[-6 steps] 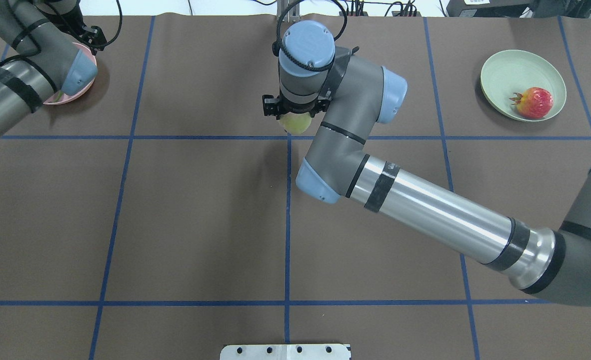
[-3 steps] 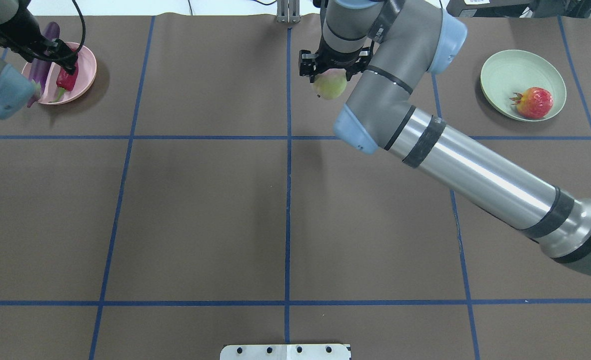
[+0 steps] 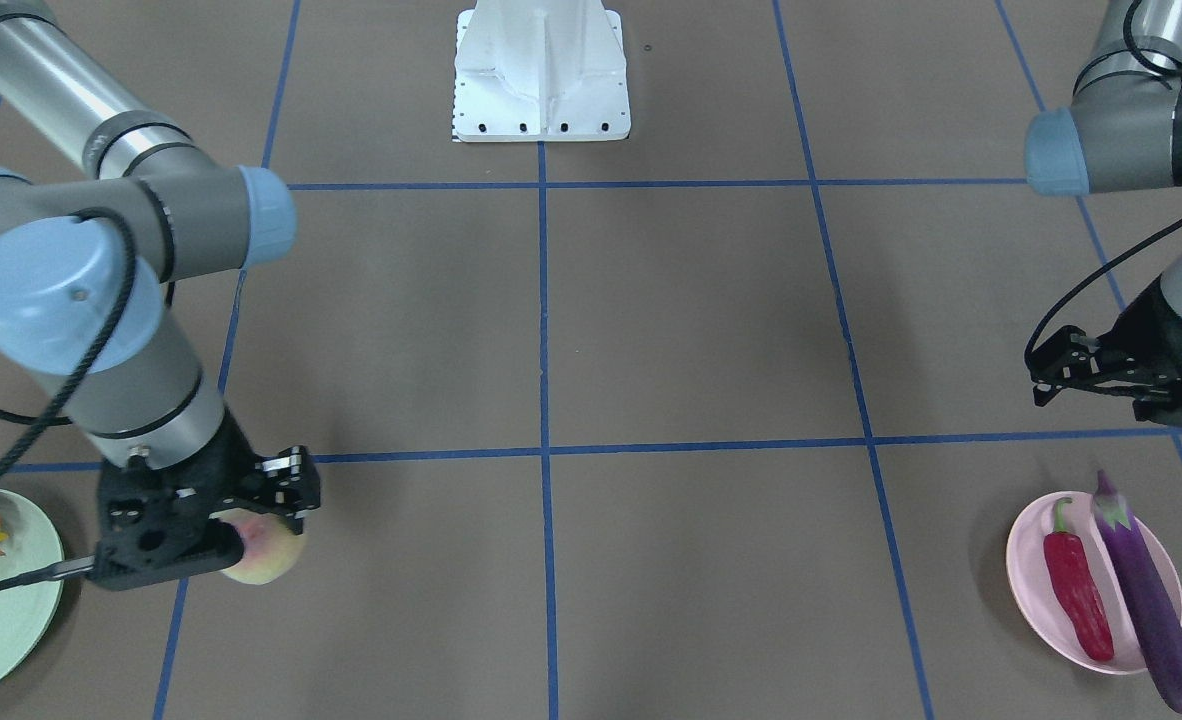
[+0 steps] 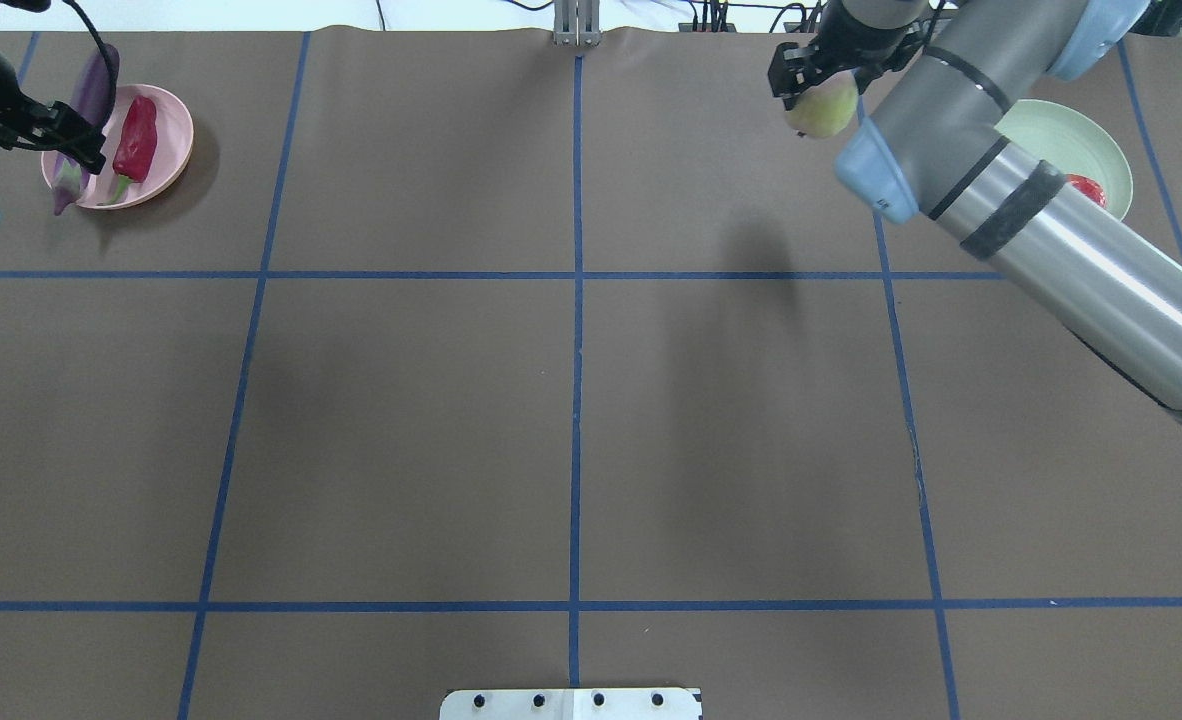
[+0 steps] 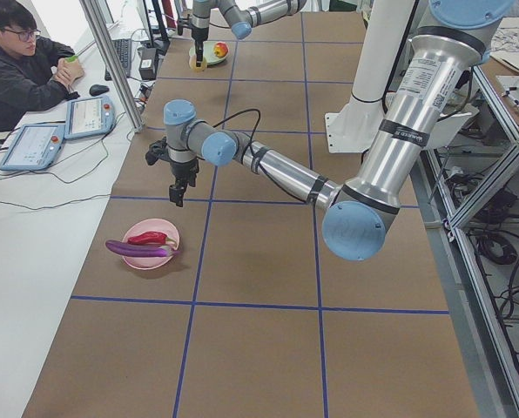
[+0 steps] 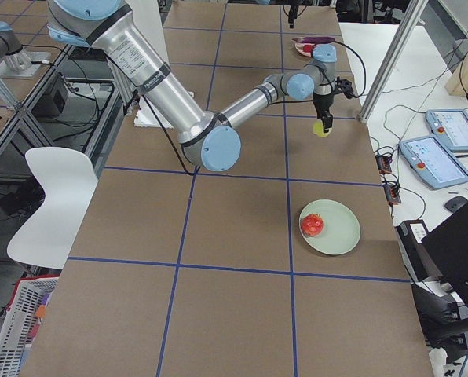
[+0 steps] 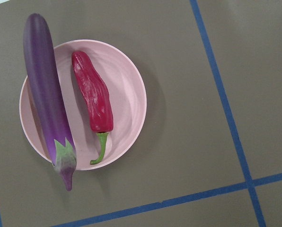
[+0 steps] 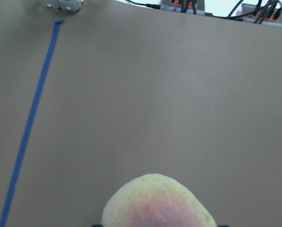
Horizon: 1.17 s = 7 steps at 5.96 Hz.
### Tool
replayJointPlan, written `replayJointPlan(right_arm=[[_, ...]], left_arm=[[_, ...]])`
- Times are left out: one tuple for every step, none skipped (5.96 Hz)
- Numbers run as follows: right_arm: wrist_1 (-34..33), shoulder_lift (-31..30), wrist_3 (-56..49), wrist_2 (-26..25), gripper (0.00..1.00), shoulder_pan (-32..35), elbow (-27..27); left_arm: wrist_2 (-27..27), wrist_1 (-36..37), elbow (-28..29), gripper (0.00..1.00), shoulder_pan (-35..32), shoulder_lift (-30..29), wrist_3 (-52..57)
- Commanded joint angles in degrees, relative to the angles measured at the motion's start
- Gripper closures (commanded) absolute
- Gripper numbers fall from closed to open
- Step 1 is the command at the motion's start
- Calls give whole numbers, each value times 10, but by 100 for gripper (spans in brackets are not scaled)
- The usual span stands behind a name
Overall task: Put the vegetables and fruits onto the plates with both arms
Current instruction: 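Lift the peach and carry it to the green plate with the right gripper, then release the peach onto the green plate and raise both grippers away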
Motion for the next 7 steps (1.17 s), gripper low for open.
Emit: replayJointPlan(right_arm=[[102, -23, -49, -3, 100, 59, -108], [195, -28, -55, -7, 100, 79, -195], [206, -31, -72, -35, 100, 82, -219], [207, -55, -79, -47, 100, 82, -220], [207, -70, -79, -46, 100, 80, -220], [206, -84, -79, -46, 100, 73, -220], [206, -87, -78, -43, 100, 72, -221]], left_arm=[[12, 0, 9, 0, -5, 3, 5], [12, 0, 9, 0, -5, 3, 5], [12, 1, 9, 0, -5, 3, 4], [12, 2, 15, 0, -4, 3, 4], [12, 1, 23, 0, -4, 1, 4], [12, 1, 26, 0, -4, -1, 4], [12, 1, 27, 0, -4, -2, 5]])
